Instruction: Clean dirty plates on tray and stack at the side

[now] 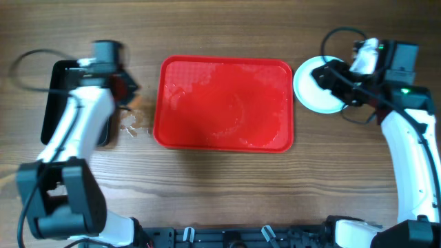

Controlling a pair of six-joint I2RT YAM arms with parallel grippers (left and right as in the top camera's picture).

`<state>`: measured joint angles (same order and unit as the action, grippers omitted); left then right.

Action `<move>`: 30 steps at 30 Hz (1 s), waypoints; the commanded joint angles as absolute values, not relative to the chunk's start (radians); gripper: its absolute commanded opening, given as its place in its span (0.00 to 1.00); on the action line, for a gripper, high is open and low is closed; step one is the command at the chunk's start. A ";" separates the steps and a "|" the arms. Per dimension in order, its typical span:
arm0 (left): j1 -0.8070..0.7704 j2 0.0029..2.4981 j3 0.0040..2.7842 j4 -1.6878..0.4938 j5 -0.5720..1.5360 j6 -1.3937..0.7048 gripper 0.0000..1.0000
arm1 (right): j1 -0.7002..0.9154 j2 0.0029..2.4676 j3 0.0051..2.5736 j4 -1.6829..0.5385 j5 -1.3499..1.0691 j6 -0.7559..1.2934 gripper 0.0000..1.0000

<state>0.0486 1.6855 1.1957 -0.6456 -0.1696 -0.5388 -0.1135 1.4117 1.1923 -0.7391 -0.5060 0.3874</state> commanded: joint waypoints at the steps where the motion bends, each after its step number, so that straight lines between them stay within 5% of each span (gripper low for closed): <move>1: 0.270 1.705 1.191 -0.594 -0.168 -0.532 0.04 | -0.008 1.417 1.184 -0.756 -0.591 0.380 0.61; 5: 0.407 1.774 1.192 -0.548 -0.164 -0.532 0.05 | 0.125 1.416 1.179 -0.746 -0.496 0.456 0.62; 10: 0.456 1.856 1.192 -0.513 -0.018 -0.531 0.20 | 0.261 1.415 1.179 -0.704 -0.368 0.493 0.64; 13: 0.454 1.847 1.192 -0.508 0.028 -0.531 0.43 | 0.271 1.404 1.180 -0.701 -0.361 0.505 0.64; 14: 0.454 1.834 1.192 -0.512 0.038 -0.531 0.58 | 0.271 1.392 1.180 -0.703 -0.361 0.504 0.64; 15: 0.454 1.813 1.192 -0.517 0.051 -0.531 0.60 | 0.271 1.368 1.180 -0.704 -0.361 0.500 0.64; 19: 0.454 1.627 1.192 -0.580 0.065 -0.532 0.66 | 0.271 1.232 1.180 -0.712 -0.356 0.498 0.65; 26: 0.442 1.155 1.192 -0.896 0.300 -0.532 1.00 | 0.271 0.859 1.177 -1.040 -0.125 0.498 0.60; 29: 0.414 1.086 1.192 -0.992 0.299 -0.532 1.00 | 0.271 0.763 1.163 -1.117 -0.075 0.498 0.62; 30: 0.409 1.074 1.192 -1.010 0.299 -0.532 1.00 | 0.271 0.745 1.160 -1.140 -0.072 0.498 0.72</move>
